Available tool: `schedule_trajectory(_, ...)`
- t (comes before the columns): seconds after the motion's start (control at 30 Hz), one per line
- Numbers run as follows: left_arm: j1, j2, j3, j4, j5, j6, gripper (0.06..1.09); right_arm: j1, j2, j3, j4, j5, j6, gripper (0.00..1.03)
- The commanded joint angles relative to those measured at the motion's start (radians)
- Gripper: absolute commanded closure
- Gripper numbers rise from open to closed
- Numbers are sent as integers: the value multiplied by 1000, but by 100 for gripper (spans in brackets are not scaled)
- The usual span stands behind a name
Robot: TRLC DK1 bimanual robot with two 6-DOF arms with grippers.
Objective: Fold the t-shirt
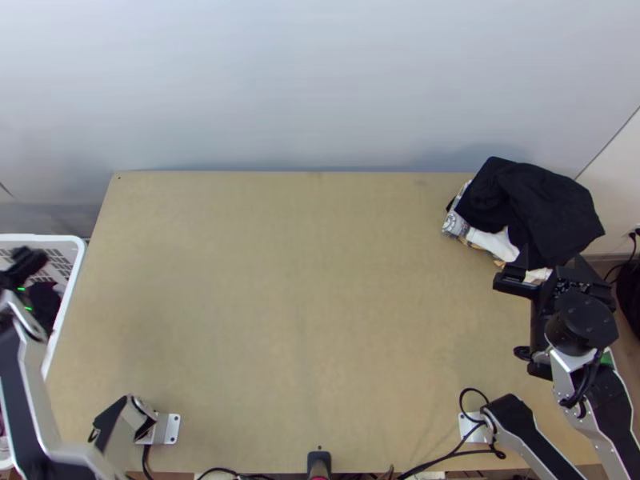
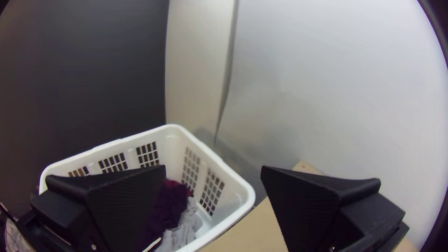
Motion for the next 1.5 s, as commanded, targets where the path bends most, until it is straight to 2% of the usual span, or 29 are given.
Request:
schedule_trajectory(0.0,262,344,130,24,69,-25,10,-6,10,7,-45,2,31,4)
schedule_trajectory(0.2,374,611,220,47,69,-29,10,-8,13,-13,-46,2,31,4)
schedule_trajectory(0.47,440,950,397,8,67,-89,11,-8,44,-7,-51,2,28,4)
schedule_trajectory(0.87,449,1269,604,2,57,-196,11,-5,79,-16,-80,2,27,4)
schedule_trajectory(1.17,448,1436,786,-259,58,-216,11,-3,105,-33,-62,2,27,4)
schedule_trajectory(1.2,449,1482,842,-311,72,-201,11,-2,107,-36,-57,2,27,4)
schedule_trajectory(1.27,442,1569,998,-521,64,-161,10,-2,107,-41,-52,2,22,4)
schedule_trajectory(1.3,435,1594,1041,-555,38,-135,10,-2,107,-44,-51,2,22,4)
schedule_trajectory(1.33,434,1598,1050,-562,1,-111,10,-2,107,-45,-52,2,20,4)
schedule_trajectory(1.47,443,1588,1036,-549,-6,-101,11,-3,105,-45,-52,2,20,4)
